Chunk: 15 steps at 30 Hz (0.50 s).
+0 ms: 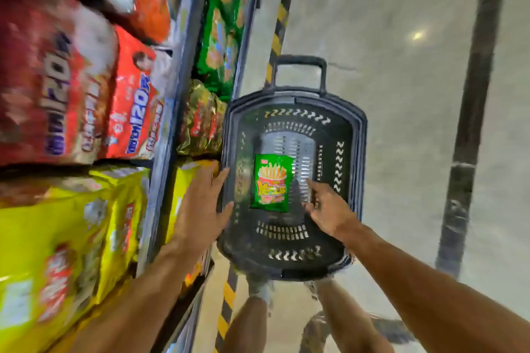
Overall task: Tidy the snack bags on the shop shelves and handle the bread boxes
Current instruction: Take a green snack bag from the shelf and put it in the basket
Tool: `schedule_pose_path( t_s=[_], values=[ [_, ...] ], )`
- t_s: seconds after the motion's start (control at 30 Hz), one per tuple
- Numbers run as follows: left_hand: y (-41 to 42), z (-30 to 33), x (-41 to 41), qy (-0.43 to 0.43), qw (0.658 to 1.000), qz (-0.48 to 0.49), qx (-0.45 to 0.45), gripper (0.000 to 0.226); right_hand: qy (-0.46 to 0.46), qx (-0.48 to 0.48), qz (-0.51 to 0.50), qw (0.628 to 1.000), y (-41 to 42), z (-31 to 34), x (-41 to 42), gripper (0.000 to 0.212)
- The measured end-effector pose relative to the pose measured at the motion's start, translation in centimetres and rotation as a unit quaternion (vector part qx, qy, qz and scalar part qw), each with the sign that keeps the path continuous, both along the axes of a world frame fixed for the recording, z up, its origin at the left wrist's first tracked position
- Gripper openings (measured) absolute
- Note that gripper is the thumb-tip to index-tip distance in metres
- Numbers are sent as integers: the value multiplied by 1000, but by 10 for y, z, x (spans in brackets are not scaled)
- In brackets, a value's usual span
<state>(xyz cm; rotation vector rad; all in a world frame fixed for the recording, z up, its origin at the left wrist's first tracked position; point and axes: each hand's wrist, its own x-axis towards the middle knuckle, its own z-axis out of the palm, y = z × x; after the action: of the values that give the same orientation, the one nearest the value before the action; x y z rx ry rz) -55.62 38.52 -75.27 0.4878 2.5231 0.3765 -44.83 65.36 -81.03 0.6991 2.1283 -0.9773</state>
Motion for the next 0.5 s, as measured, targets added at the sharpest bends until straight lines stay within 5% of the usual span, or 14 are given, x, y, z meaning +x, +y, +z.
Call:
schedule_pose_path(
  t_s=[0.3,0.5],
  values=[
    [43,257,17,43,995,-91,7,66,122,71,50,989,24,330,20,36],
    [67,317,36,77,980,-161,87,68,170,104,19,980,26,411,66,37]
  ],
)
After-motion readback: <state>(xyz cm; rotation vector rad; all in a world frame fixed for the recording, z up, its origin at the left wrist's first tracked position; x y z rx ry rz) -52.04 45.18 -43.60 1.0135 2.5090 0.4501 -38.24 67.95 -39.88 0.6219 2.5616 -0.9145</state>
